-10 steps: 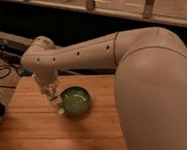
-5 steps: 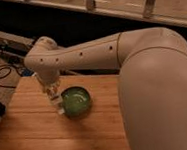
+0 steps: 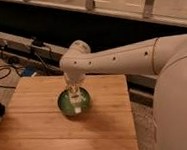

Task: Place the bottle in the ceramic bowl

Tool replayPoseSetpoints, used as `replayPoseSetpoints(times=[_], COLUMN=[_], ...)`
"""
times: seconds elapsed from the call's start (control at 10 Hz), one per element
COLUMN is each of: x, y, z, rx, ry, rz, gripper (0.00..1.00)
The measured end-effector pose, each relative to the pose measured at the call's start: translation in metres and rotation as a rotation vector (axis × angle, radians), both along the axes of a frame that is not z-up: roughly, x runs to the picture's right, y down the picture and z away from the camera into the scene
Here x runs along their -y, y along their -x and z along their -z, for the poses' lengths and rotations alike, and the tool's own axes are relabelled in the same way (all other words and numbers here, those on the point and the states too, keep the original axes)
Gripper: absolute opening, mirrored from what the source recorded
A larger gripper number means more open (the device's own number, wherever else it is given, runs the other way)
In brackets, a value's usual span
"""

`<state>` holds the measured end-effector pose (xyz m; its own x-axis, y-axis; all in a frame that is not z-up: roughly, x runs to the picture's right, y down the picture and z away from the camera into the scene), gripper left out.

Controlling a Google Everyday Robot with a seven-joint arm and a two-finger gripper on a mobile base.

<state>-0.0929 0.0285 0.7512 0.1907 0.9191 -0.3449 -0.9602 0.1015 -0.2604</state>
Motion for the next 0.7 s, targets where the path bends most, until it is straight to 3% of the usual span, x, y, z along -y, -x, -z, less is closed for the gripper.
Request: replayPoseSetpoints(times=[0.3, 0.7], x=[-0.006, 0.007], y=[-0.011, 0.025], z=[-0.025, -0.049], rx=[-0.004, 0.040], ry=[0.039, 0.060], rz=[-0.010, 0.018], gripper=[0.00, 0.01])
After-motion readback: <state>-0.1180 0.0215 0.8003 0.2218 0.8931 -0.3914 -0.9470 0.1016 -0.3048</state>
